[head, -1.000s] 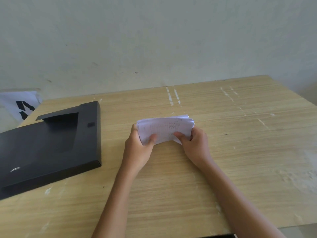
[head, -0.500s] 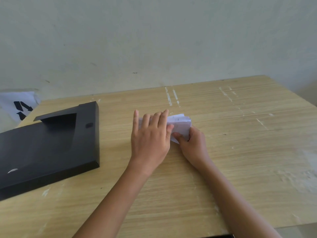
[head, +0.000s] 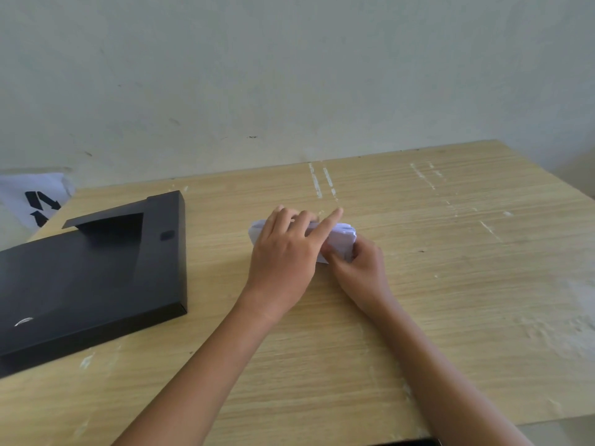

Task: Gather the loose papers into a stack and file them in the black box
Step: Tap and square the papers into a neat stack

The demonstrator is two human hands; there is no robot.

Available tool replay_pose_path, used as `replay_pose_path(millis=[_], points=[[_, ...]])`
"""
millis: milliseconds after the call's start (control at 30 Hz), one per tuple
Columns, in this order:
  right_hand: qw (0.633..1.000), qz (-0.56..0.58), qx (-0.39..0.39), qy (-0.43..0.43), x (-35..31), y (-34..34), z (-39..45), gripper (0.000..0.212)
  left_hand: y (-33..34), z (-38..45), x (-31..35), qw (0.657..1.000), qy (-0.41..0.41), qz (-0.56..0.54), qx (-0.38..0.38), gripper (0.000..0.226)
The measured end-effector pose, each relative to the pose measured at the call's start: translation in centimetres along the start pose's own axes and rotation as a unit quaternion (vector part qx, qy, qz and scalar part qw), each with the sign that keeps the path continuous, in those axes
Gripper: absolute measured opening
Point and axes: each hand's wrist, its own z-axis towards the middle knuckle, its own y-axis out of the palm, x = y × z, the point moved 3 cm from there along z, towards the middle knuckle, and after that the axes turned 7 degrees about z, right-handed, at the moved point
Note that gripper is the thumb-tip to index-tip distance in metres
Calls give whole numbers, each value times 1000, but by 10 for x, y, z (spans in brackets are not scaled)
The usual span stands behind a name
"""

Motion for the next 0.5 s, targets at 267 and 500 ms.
replay_pose_path(millis=[267,500], points=[[1000,24,6,-7,-2,2,1,11,-3,13,-4,987,-102,-79,-92,53],[998,27,47,-39,-2,-1,3,29,-13,19,4,996,-55,28,-66,25]])
